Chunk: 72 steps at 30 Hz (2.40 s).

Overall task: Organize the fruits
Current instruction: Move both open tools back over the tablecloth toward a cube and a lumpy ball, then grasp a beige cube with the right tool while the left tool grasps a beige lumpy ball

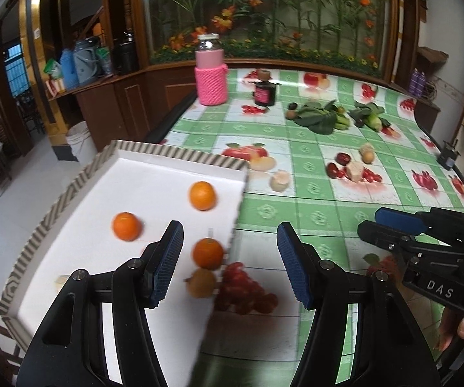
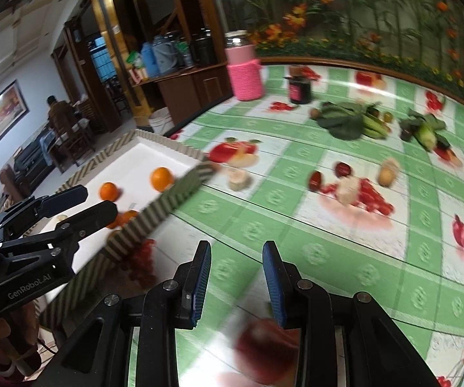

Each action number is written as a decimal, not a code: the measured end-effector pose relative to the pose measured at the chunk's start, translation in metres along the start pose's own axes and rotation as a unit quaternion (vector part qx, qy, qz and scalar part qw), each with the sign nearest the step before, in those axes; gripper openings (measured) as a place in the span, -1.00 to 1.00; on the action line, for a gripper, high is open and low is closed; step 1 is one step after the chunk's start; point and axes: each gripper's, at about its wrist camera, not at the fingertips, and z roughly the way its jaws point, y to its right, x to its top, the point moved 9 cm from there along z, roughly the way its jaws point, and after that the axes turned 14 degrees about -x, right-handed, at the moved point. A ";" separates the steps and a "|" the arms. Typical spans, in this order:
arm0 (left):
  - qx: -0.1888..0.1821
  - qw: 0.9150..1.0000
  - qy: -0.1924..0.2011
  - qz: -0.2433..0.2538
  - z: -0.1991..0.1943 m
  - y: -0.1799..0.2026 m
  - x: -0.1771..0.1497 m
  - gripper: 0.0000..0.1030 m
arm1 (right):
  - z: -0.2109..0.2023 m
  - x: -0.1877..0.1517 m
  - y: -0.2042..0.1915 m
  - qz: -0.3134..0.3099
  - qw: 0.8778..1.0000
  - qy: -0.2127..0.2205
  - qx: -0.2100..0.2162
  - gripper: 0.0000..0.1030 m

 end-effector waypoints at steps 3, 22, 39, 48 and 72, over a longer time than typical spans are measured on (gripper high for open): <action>-0.011 1.000 -0.010 -0.003 0.009 0.007 0.000 0.18 | 0.001 -0.006 0.020 0.013 1.000 -0.005 -0.014 -0.38; -0.060 0.996 -0.068 -0.028 0.086 0.036 0.012 0.18 | 0.056 0.014 0.086 0.035 0.997 -0.046 -0.041 -0.34; -0.028 0.994 -0.094 -0.040 0.143 0.028 0.031 0.18 | 0.100 0.042 0.101 0.025 0.999 -0.038 -0.026 -0.45; -0.031 0.995 -0.083 -0.047 0.157 0.028 0.040 0.17 | 0.095 0.038 0.106 0.040 0.998 -0.042 -0.002 -0.45; -0.089 0.994 -0.064 -0.022 0.097 0.047 0.008 -0.50 | 0.047 0.015 0.091 0.046 0.999 -0.018 -0.021 -0.42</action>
